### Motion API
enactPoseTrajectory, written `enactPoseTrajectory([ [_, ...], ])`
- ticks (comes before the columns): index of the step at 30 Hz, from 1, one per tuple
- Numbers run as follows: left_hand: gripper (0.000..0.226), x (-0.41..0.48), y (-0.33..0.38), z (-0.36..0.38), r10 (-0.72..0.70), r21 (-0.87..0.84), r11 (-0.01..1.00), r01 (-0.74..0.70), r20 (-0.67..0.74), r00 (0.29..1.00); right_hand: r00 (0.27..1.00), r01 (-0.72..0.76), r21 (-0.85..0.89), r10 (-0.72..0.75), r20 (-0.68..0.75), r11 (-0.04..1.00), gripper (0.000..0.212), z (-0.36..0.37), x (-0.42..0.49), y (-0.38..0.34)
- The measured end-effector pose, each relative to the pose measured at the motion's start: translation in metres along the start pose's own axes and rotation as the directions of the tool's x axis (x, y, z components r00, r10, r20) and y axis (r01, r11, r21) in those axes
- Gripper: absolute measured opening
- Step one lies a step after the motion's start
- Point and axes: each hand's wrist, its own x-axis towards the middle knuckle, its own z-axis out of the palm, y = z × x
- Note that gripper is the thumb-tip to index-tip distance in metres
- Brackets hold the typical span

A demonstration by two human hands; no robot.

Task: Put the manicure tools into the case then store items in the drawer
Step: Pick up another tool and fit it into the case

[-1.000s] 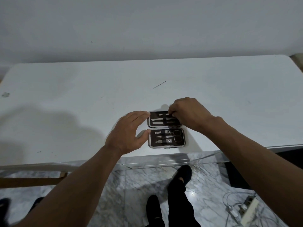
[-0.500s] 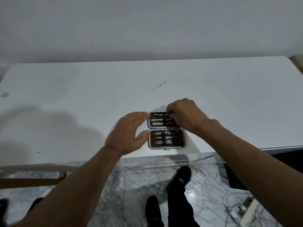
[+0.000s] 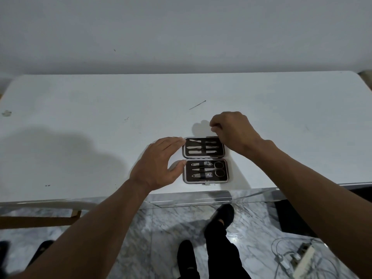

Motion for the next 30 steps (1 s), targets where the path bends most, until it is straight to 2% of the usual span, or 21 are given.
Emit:
enactPoseTrajectory([
  [4,0.055,-0.001,0.001,-0.001,0.005,-0.007,1.000,-0.005,-0.008,1.000,0.999,-0.039,-0.046,0.040,0.028,0.998,0.031,0.001,0.029,0.003],
  [11,0.054,0.001,0.001,-0.002,0.007,0.006,1.000,-0.006,-0.010,1.000,0.989,0.109,-0.184,-0.088,0.117,0.977,0.041,0.009,0.078,-0.008],
  [16,0.053,0.002,0.002,-0.002,0.001,0.011,1.000,-0.001,-0.005,1.000,0.988,0.100,-0.260,-0.065,0.139,0.960,0.034,0.012,0.088,-0.009],
  [19,0.053,0.001,0.002,-0.002,-0.004,0.014,1.000,0.005,-0.010,1.000,0.989,0.072,-0.279,-0.033,0.143,0.958,0.017,0.009,0.086,-0.012],
  [24,0.053,0.002,0.002,-0.002,-0.004,0.018,1.000,0.004,-0.005,1.000,0.990,0.058,-0.312,-0.014,0.140,0.948,0.039,0.000,0.076,-0.015],
  [30,0.053,0.001,0.001,-0.002,-0.008,0.021,1.000,0.008,0.000,1.000,0.986,0.002,-0.291,0.046,0.158,0.957,0.020,-0.008,0.076,-0.017],
])
